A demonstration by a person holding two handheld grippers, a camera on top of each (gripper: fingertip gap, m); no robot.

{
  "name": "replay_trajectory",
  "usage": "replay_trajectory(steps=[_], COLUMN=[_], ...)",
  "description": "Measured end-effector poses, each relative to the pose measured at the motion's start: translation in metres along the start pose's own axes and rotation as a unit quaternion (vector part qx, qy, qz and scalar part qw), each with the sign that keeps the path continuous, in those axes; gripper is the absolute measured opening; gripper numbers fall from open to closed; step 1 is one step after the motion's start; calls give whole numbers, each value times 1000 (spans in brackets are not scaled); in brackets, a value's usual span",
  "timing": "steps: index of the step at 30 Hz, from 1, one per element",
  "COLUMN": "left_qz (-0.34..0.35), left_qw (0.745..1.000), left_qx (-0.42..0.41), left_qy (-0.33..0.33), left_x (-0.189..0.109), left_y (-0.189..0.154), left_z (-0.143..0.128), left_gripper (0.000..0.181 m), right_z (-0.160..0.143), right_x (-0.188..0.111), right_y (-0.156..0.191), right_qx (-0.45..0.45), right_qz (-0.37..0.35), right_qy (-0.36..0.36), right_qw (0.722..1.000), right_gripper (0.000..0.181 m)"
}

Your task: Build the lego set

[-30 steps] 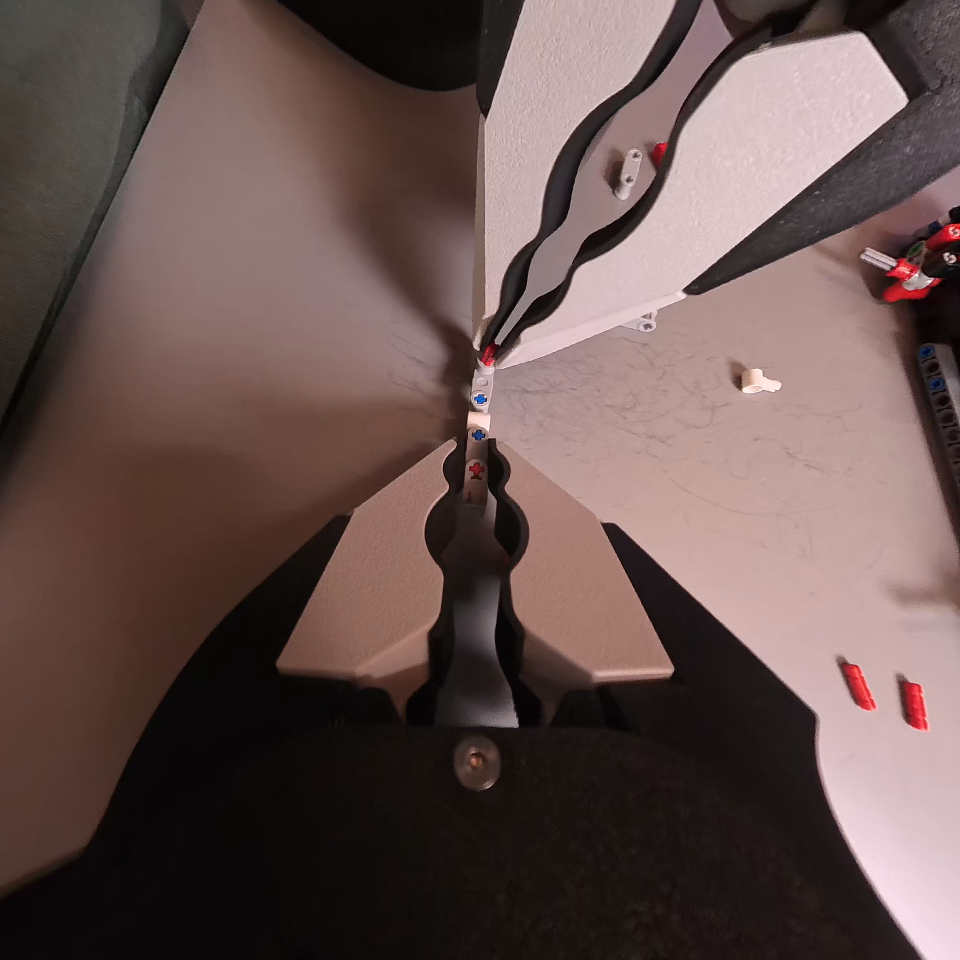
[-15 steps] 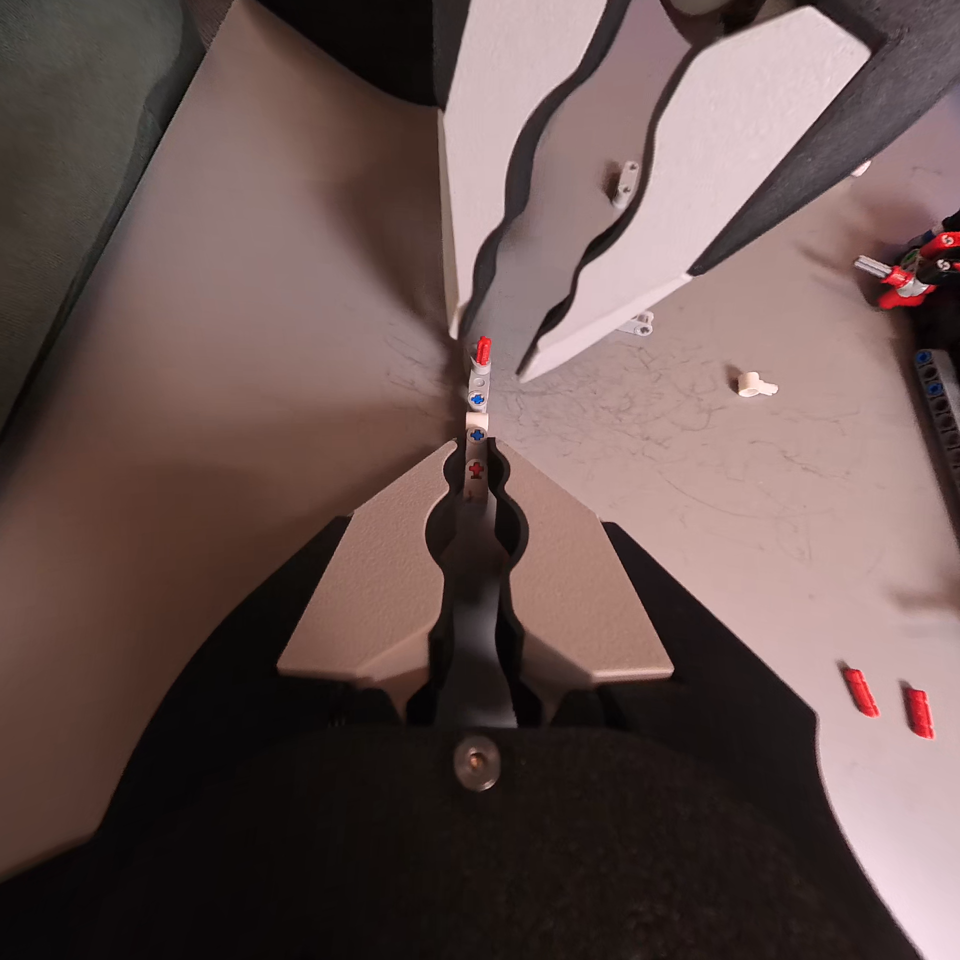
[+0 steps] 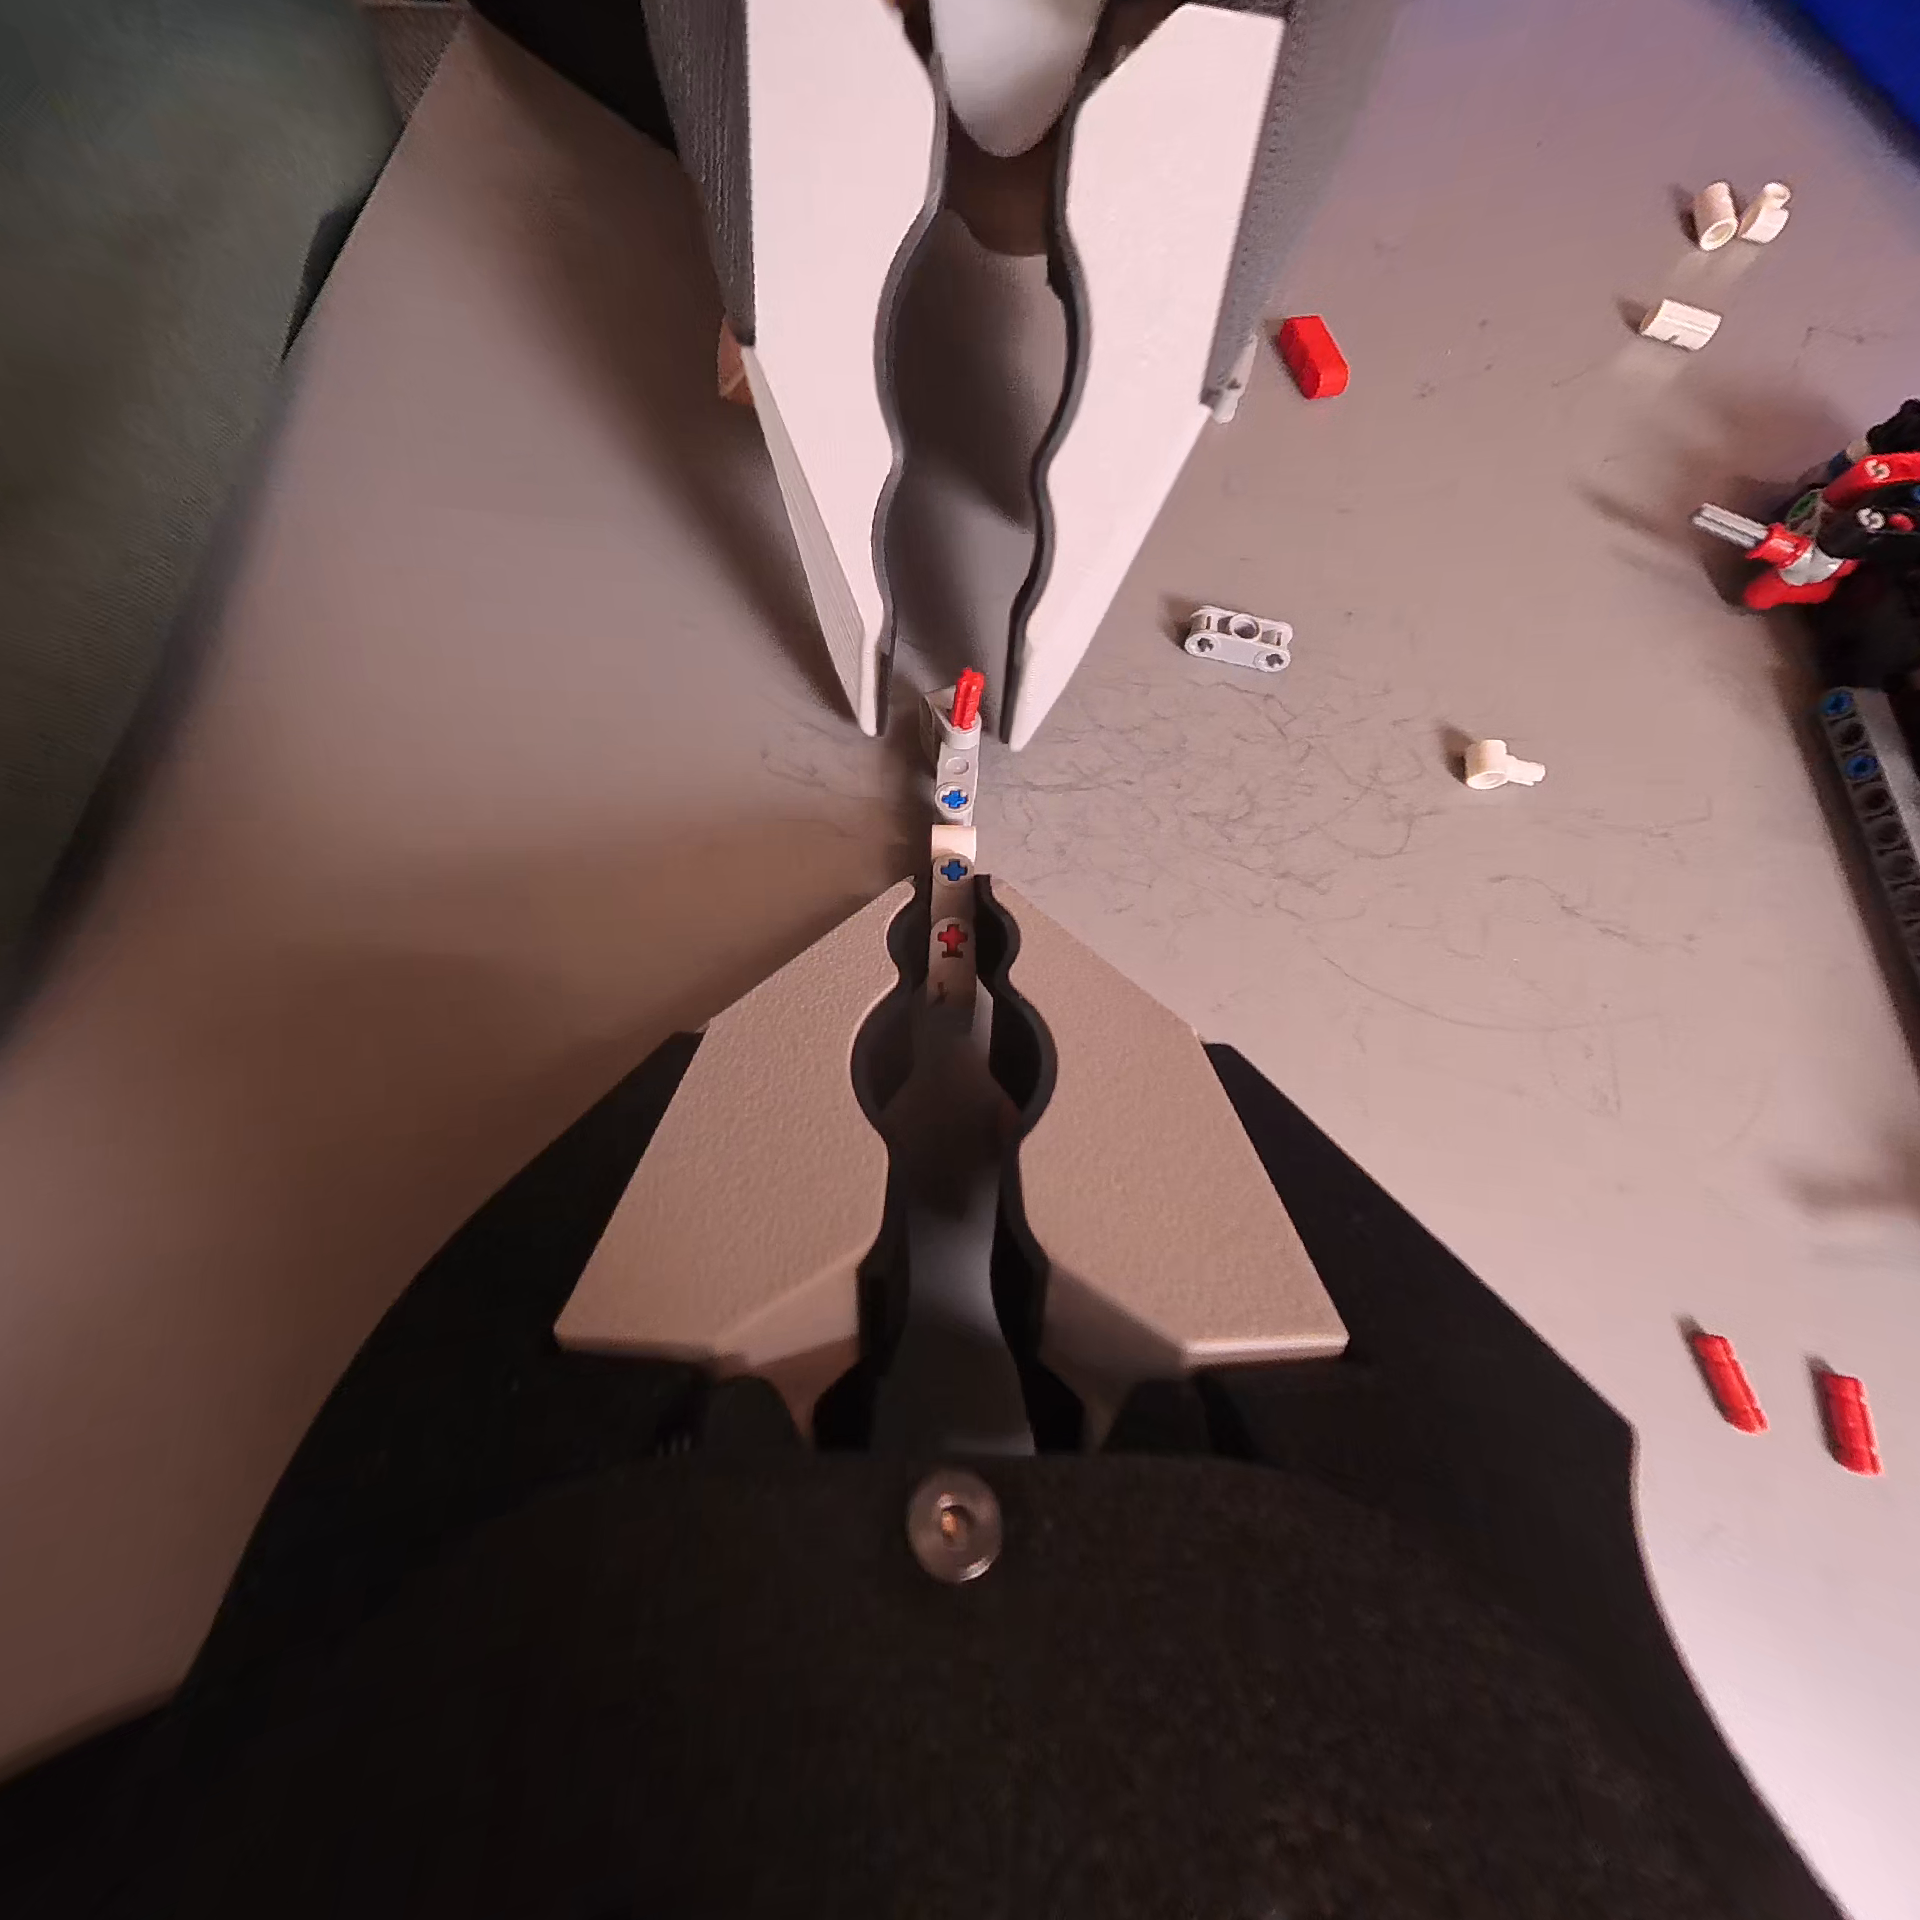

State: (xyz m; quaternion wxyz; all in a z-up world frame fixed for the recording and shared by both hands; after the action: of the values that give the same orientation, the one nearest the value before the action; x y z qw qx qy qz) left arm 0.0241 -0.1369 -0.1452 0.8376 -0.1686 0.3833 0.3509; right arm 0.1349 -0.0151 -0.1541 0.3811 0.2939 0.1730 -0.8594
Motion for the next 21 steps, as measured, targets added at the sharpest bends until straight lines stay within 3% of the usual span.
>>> replay_trajectory(steps=[4,14,21], left_qz=[17,-30,-48], left_qw=[999,993,992], left_qx=[19,109,105], left_qy=[-22,-36,-46], left_x=[4,1,2], left_y=[-4,-1,6], left_z=[-5,-9,-11], left_gripper=[10,7,7], right_z=[0,4,6], right_x=[0,3,5], right_y=[-1,-5,-6], right_qx=[-2,-21,-7], right_qz=[10,63,60], right_qy=[-1,19,27], right_qw=[1000,998,998], right_gripper=[6,6,6])
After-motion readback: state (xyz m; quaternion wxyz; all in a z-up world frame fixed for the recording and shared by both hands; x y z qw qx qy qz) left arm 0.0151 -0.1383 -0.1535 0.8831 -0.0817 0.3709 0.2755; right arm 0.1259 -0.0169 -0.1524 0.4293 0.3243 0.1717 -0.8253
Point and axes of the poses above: each gripper's, where its closed fingertips meet, x out along the fingers, z out of its top, y = z × x across the jaws, the point moved 10 cm from there along -x, back along the fingers
